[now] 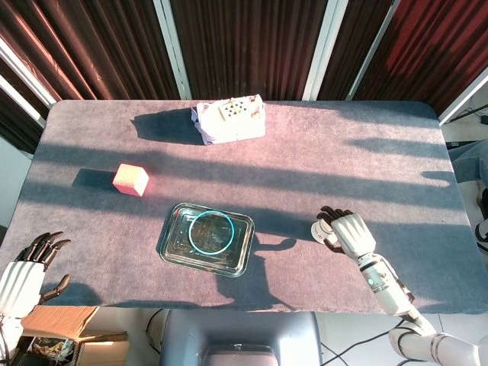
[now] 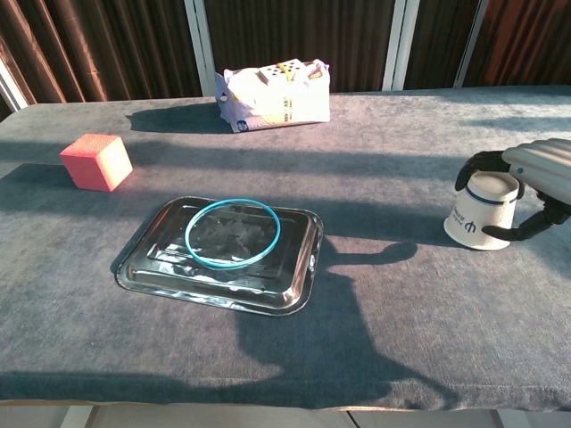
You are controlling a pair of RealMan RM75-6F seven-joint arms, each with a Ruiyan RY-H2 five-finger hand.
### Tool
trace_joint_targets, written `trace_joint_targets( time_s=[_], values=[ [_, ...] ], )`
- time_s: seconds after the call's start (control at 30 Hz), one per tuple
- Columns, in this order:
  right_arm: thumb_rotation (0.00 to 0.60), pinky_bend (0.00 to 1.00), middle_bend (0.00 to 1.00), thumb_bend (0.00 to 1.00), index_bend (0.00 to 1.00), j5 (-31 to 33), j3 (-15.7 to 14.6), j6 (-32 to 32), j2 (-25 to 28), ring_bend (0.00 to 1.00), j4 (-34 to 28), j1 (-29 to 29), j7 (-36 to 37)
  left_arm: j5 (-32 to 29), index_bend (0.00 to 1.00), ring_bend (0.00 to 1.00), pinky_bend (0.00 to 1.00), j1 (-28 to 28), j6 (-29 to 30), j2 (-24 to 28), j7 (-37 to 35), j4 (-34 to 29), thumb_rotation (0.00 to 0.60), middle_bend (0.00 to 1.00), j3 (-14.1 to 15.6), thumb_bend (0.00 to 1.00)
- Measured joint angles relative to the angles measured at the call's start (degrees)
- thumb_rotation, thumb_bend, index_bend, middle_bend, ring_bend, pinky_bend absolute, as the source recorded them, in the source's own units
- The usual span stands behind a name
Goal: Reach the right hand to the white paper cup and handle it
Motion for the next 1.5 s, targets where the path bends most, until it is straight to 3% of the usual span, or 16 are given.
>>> trace_joint_targets(
  time_s=[0.13,0.33,0.47,0.57,0.77,0.9,1.0,1.13,1.5],
  values=[
    [0.6,0.68,0.47,0.5,0.59,0.0,0.0,1.1,-0.7,0.55,1.1,-0.2,0.7,-0.1,0.24,0.1,0.29,0.0,-0.1,0.0,0.1,0.0,0.6,0.12,0.0,0.3],
    [0.6,0.68,0.47,0.5,0.6,-0.3,0.0,2.4,-1.0,0.55,1.7,-0.3,2.3,-0.1,0.24,0.1,0.29,0.0,-0.2,0.0,0.2,-0.1,0.6,0.12,0.0,0.3],
    [0.6,0.68,0.47,0.5,0.6,-1.3,-0.1,4.5,-1.7,0.55,2.6,-0.5,7.6,-0.3,0.24,0.1,0.29,-0.1,-0.4,0.0,0.3,-0.1,0.6,0.12,0.0,0.3],
    [0.6,0.68,0.47,0.5,0.59,-2.3,-0.5,5.7,-2.2,0.55,3.6,-0.5,16.6,-0.2,0.24,0.1,0.29,-0.1,-0.5,0.0,0.4,-0.2,0.6,0.12,-0.1,0.3],
    [0.6,0.66,0.47,0.5,0.55,-5.1,-2.7,6.7,-3.1,0.52,8.0,0.2,42.3,-0.3,0.24,0.1,0.29,-0.1,-0.6,0.0,0.5,-0.2,0.6,0.12,-0.1,0.3],
    [0.6,0.62,0.47,0.5,0.49,-7.5,-5.1,6.7,-4.4,0.47,14.0,1.3,58.7,-0.4,0.24,0.1,0.29,-0.1,-0.6,0.0,0.3,-0.2,0.6,0.12,-0.1,0.3],
    [0.6,0.58,0.44,0.5,0.46,-9.5,-7.7,6.0,-5.5,0.42,19.7,2.1,65.2,-0.4,0.24,0.1,0.29,-0.1,-0.5,0.1,0.1,-0.2,0.6,0.12,-0.1,0.3],
    [0.6,0.51,0.4,0.5,0.43,-11.0,-10.5,4.3,-6.4,0.35,24.0,2.8,66.1,-0.3,0.24,0.1,0.29,0.0,-0.3,0.1,0.0,-0.2,0.6,0.12,-0.1,0.3],
    [0.6,0.23,0.19,0.43,0.28,-10.6,-10.8,4.3,-5.6,0.08,24.1,2.6,56.3,-0.3,0.24,0.1,0.29,0.0,-0.5,0.1,0.3,-0.2,0.6,0.12,-0.1,0.3]
  ],
)
